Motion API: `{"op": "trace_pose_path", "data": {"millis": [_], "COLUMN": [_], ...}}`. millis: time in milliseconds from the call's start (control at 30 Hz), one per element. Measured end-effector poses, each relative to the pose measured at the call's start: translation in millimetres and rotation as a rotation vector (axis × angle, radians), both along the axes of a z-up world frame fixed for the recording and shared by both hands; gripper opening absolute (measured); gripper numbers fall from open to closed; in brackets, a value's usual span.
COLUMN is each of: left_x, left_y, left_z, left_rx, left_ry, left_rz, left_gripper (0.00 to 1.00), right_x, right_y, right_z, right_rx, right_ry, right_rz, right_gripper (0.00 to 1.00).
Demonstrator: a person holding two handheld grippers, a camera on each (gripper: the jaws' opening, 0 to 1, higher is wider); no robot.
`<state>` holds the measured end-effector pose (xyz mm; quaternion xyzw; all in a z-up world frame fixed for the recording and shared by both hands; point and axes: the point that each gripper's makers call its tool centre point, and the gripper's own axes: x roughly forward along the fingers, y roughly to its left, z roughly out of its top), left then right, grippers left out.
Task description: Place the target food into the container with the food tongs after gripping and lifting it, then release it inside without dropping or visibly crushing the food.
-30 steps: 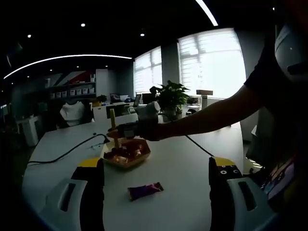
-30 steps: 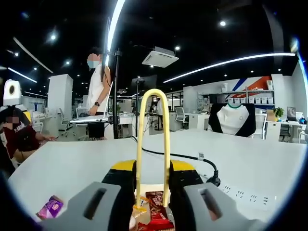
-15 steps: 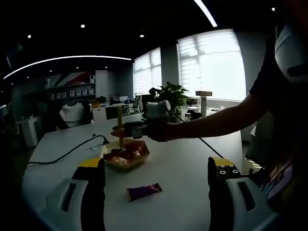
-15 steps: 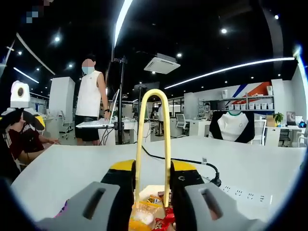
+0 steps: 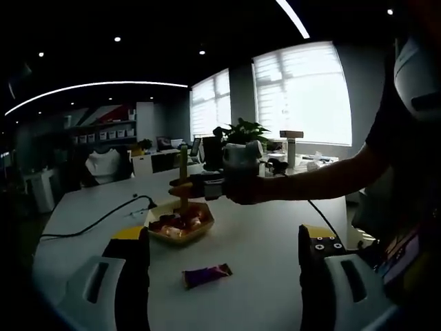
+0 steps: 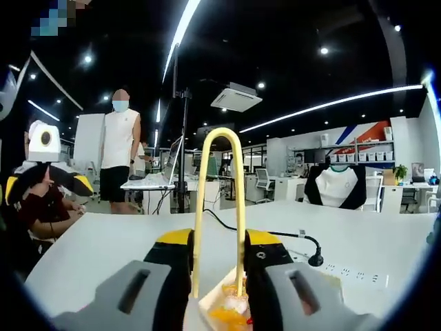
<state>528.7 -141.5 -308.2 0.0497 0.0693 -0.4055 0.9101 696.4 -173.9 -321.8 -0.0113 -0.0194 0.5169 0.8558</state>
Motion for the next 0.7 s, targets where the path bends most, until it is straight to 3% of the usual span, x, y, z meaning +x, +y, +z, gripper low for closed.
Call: {"op": "trace_pose_path", "data": {"millis": [333, 500, 700], "left_x": [-1.0, -2.7, -3.2], "left_y": [-1, -1, -2], "left_z": [1.6, 0.7, 0.3], "left_rx": [0.001, 0.015, 0.005], "left_ry": [-0.007, -0.011, -0.004], "left_rz": [-0.01, -0.019, -0.022], "left_gripper": [0.94, 0.95, 0.95], "right_x": [-40, -45, -58], "right_y": [14, 18, 26], "right_z": [-27.8, -33.9, -38.4], "right_rx": [-0.03, 0.007, 0.0], "right_ry": [0.032, 0.083, 0.079], "right_rz": [0.053, 0.049, 0.069], "right_gripper": [0.25, 0.25, 0.26]}}
